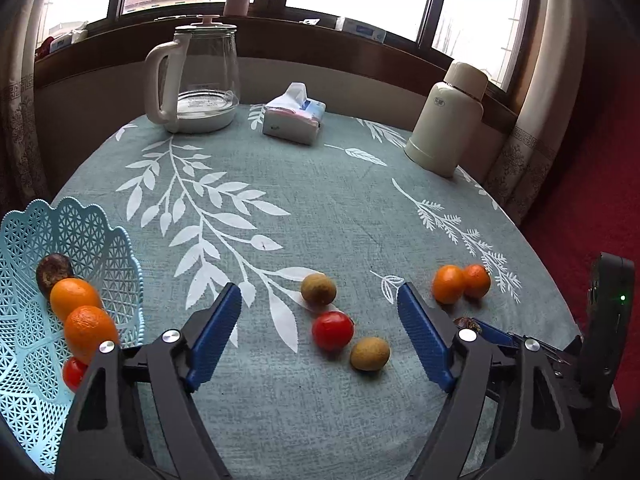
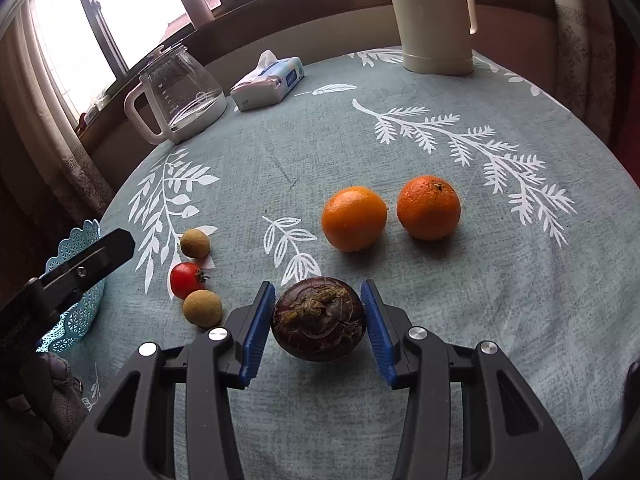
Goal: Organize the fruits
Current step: 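Close the left tool on the red cherry tomato while the right tool holds the brown fruit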
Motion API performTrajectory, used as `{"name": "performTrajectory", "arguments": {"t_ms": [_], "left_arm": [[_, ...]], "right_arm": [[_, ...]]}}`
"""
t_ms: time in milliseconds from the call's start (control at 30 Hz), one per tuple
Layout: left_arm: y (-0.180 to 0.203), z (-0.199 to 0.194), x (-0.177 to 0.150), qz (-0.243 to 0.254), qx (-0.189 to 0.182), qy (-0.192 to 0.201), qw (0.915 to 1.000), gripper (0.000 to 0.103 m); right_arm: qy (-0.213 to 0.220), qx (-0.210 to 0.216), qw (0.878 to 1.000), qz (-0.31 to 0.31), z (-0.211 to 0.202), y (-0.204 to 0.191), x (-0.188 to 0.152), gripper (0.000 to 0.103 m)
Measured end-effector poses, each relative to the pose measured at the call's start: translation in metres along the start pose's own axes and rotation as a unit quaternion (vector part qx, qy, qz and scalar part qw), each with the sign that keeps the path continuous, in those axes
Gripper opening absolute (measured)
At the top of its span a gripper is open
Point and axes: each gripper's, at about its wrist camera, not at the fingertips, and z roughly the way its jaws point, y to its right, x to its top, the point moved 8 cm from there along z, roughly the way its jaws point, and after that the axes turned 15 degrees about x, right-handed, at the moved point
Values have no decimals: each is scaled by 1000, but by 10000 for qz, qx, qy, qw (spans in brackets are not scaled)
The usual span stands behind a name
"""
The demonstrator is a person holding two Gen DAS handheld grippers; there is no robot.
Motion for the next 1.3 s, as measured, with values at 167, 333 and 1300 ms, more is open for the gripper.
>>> {"name": "performTrajectory", "arguments": {"t_ms": [167, 333, 1300], "left_arm": [[16, 24, -16, 113, -198, -422, 9988, 62], [22, 37, -25, 173, -232, -584, 9979, 52], [-11, -11, 12, -176, -91, 43, 9998, 30]], "right_arm": [[16, -38, 9999, -124, 1, -3, -2, 45], [8, -14, 9999, -130, 1, -3, -2, 45], [107, 39, 9999, -41, -4, -1, -2, 45]]}}
